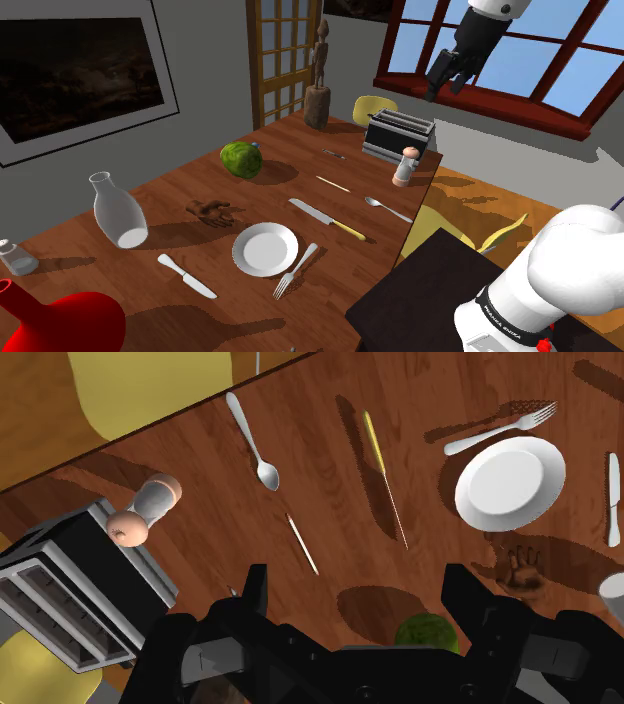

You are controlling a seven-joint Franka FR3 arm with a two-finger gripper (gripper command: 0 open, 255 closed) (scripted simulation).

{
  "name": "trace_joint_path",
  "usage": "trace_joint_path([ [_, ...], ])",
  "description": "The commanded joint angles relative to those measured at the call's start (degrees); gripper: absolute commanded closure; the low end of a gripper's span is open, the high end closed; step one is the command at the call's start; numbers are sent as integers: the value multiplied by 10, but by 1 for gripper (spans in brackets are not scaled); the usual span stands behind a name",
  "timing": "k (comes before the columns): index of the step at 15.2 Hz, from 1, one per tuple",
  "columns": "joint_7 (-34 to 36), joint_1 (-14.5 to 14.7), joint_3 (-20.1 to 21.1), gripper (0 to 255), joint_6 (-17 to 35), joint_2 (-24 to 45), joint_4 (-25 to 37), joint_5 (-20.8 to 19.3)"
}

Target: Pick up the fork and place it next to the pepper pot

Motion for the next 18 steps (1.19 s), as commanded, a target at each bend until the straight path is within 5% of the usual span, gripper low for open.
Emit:
trace_joint_path([
  [1, 0, 0, 0, 0, 0, 0, 0, 0],
  [10, 194, -14, 103, 0, 102, -34, -155, 54],
  [18, 376, -21, 217, 0, 212, 15, -231, 113],
])
